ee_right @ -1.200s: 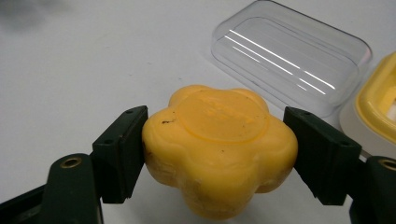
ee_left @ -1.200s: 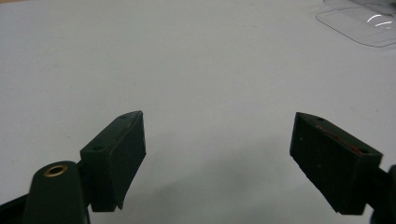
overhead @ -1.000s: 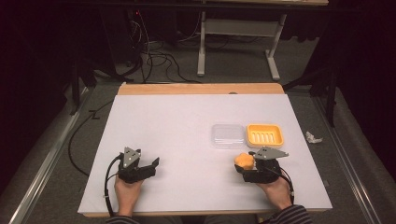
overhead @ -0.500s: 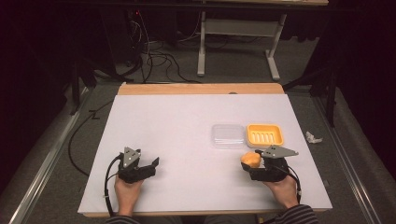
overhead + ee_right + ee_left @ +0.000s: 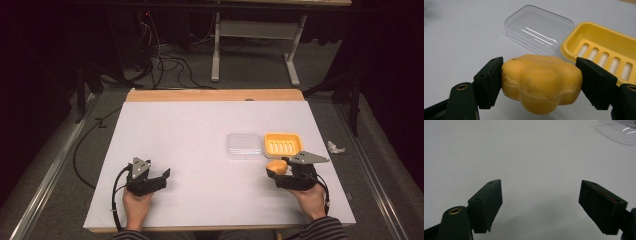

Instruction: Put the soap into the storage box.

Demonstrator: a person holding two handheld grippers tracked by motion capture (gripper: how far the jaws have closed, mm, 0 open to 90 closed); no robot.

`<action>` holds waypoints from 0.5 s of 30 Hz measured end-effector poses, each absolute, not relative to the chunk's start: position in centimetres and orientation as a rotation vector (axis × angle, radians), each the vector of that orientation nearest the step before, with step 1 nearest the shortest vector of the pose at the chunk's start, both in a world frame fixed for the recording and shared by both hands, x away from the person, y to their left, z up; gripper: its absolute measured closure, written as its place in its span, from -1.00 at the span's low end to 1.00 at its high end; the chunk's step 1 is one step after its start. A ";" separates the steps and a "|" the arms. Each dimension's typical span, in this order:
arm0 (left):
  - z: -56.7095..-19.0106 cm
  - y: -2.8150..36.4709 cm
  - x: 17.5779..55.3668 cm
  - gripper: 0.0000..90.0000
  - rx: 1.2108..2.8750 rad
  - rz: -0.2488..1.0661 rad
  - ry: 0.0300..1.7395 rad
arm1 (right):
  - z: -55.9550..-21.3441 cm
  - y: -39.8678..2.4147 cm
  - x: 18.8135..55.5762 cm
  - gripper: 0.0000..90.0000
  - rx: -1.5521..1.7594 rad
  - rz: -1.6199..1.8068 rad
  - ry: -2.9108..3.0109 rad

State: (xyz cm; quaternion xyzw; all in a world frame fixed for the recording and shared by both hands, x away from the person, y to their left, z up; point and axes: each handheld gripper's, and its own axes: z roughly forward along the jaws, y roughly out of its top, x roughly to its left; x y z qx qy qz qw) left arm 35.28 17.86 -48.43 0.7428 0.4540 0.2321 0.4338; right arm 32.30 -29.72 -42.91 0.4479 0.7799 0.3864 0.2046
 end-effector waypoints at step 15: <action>-48.4 17.8 35.4 -0.52 1.861 0.572 1.134 | -42.1 -30.9 32.5 -0.43 1.300 1.085 2.086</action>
